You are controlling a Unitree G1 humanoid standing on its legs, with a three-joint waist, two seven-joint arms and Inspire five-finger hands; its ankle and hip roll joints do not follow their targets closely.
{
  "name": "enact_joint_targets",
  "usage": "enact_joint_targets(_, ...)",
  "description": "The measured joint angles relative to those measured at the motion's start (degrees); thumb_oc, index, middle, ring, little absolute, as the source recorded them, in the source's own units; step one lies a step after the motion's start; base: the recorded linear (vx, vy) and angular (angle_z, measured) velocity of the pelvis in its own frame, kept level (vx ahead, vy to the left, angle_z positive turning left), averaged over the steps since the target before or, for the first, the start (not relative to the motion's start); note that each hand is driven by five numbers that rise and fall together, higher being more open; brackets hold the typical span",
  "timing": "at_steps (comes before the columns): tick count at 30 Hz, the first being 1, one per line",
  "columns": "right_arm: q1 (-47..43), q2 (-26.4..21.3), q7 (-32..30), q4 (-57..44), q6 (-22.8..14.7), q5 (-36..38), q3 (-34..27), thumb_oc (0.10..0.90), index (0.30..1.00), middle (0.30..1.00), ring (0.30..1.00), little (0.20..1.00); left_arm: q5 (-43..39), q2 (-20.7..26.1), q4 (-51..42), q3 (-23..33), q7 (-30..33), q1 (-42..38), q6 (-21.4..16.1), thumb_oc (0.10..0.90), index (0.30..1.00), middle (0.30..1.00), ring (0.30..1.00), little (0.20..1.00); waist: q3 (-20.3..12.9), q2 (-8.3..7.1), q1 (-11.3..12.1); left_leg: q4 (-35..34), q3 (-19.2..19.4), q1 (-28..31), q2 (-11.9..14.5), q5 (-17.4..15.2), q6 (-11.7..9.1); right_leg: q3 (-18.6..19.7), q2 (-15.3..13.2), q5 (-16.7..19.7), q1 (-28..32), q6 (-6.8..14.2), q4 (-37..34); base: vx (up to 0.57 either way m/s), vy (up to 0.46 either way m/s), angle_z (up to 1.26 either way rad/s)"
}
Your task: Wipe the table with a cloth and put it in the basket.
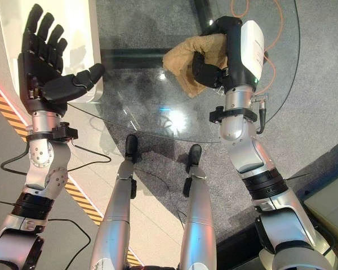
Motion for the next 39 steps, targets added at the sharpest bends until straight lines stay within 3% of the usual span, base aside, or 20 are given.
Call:
enact_joint_targets(10, -0.10, 0.66, 2.44, -2.59, -2.55, 2.29, -0.05, 0.100, 0.300, 0.300, 0.300, 0.200, 1.70, -0.01, 0.02, -3.49, -0.78, -3.42, 2.57, 0.800, 0.900, 0.900, 0.900, 0.900, 0.00, 0.00, -0.45, 0.01, 0.18, 0.10, 0.11, 0.00, 0.00, 0.15, 0.09, 0.05, -0.04, -0.03, 0.06, 0.00, 0.000, 0.00)
enact_joint_targets(39, -4.60, 3.36, 6.66, -5.77, -2.74, 13.08, 1.44, 0.100, 0.300, 0.300, 0.300, 0.200, 3.90, -3.90, 2.35, -7.46, -4.45, -9.10, 6.40, 0.800, 0.900, 0.900, 0.900, 0.900, 0.00, -0.01, -1.34, -0.04, 1.08, 0.83, 0.48, 0.00, 0.00, 1.33, 0.61, 0.50, -0.03, -0.09, 0.08, 0.00, 0.001, -0.01)
